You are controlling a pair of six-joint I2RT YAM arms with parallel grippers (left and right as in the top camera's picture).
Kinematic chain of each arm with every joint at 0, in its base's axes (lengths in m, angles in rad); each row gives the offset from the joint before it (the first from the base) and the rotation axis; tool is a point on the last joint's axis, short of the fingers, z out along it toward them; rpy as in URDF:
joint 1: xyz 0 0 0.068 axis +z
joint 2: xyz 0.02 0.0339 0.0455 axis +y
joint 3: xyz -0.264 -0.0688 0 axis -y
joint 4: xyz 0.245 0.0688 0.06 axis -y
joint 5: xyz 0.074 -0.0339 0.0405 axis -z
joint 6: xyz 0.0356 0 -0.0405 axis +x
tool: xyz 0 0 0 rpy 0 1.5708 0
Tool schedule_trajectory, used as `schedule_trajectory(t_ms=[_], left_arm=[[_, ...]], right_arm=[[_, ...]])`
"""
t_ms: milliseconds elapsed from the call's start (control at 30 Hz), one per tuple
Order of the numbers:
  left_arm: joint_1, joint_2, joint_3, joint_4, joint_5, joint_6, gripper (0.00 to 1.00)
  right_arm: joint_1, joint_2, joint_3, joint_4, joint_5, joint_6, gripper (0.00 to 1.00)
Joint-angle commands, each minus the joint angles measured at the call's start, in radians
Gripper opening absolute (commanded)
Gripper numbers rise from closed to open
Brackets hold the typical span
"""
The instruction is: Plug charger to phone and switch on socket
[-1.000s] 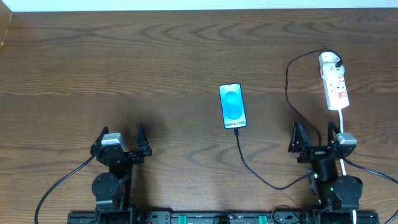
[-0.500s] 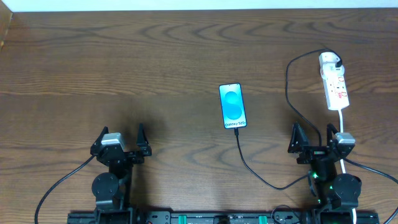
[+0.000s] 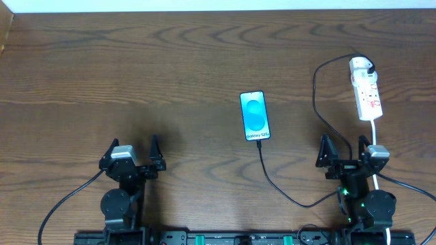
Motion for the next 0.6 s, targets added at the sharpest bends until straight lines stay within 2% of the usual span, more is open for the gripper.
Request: schedule_trajectory(t_ms=[0,167,567], left_arm=[[-0.002,-0.005,-0.014,-0.036,0.027,0.013,0.98],[-0.002,-0.005,-0.014,-0.036,0.027,0.013,0.98],[-0.002,-0.005,-0.014,-0.036,0.027,0.013,0.98]], right_arm=[[-0.007,-0.008,-0.002,-0.006,0.005,-0.161,0.99],[-0.009,-0.008,-0.002,-0.006,0.005,-0.298,0.99],[-0.014,-0.008,-0.002,-0.004,0.006,-0.301,0.99]])
